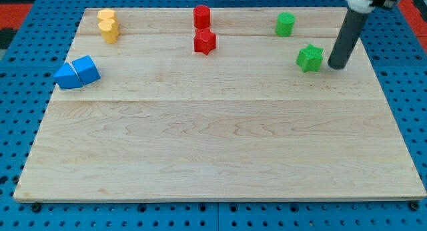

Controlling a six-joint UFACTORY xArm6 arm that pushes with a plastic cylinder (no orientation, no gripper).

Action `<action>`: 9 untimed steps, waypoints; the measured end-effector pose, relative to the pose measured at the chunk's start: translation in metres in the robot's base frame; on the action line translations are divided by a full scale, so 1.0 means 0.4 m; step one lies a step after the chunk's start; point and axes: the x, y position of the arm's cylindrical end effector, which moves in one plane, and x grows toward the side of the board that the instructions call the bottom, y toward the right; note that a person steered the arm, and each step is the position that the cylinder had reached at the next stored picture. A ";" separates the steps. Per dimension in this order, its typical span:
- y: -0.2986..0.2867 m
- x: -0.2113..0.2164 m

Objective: Place the yellow hexagon to the bottom left of the yellow heart

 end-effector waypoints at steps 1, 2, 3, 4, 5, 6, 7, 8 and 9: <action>-0.052 -0.129; -0.090 0.053; -0.056 0.292; 0.042 0.169; 0.092 -0.098; 0.014 -0.294; -0.091 -0.345; -0.102 -0.118; -0.058 -0.169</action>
